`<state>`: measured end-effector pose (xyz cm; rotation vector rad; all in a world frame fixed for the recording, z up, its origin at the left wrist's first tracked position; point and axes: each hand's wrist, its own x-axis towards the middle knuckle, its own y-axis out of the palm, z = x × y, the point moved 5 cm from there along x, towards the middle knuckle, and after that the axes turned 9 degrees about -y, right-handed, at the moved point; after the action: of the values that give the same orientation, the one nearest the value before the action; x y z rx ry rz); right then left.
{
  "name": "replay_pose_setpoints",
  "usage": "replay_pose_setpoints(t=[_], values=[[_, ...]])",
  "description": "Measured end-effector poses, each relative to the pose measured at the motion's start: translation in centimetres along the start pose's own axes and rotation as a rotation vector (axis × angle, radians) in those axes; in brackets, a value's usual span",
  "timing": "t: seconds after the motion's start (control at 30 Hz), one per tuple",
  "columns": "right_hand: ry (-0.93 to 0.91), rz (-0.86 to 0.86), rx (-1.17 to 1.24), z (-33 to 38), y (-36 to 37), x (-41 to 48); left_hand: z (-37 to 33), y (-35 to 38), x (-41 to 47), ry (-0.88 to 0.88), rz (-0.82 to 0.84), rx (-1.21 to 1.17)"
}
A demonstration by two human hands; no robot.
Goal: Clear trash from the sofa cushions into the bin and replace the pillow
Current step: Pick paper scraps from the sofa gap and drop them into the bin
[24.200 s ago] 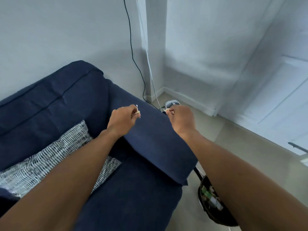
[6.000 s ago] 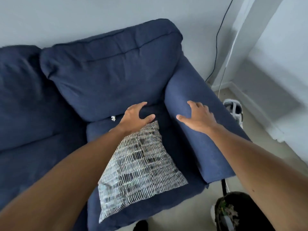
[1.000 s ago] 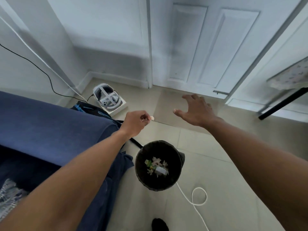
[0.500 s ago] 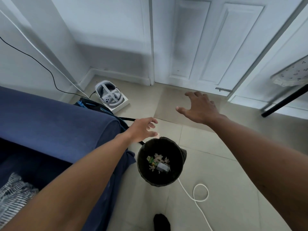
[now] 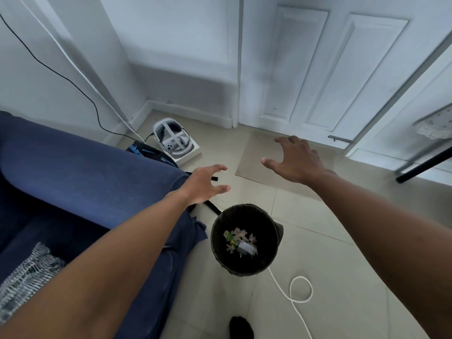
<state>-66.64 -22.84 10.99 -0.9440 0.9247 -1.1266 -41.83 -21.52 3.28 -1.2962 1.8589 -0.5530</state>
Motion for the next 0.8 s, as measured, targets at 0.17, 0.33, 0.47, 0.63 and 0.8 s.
replay_pose_setpoints(t=[0.17,0.33,0.47,0.63,0.8], values=[[-0.016,-0.006,-0.008,1.6,-0.5,0.6,0.7,-2.3,-0.4,-0.017,-0.025,-0.025],[-0.054,-0.004,-0.003,4.0,-0.6,1.5,1.8,-5.0,-1.1,-0.026,-0.071,-0.031],[-0.092,0.014,0.004,6.9,-0.3,2.5,3.3,-7.6,-2.2,-0.043,-0.131,-0.035],[-0.170,0.015,0.009,11.8,0.2,4.2,6.9,-11.2,-4.1,-0.106,-0.188,-0.076],[-0.249,0.042,-0.025,17.8,1.6,6.3,11.4,-14.8,-7.1,-0.177,-0.284,-0.094]])
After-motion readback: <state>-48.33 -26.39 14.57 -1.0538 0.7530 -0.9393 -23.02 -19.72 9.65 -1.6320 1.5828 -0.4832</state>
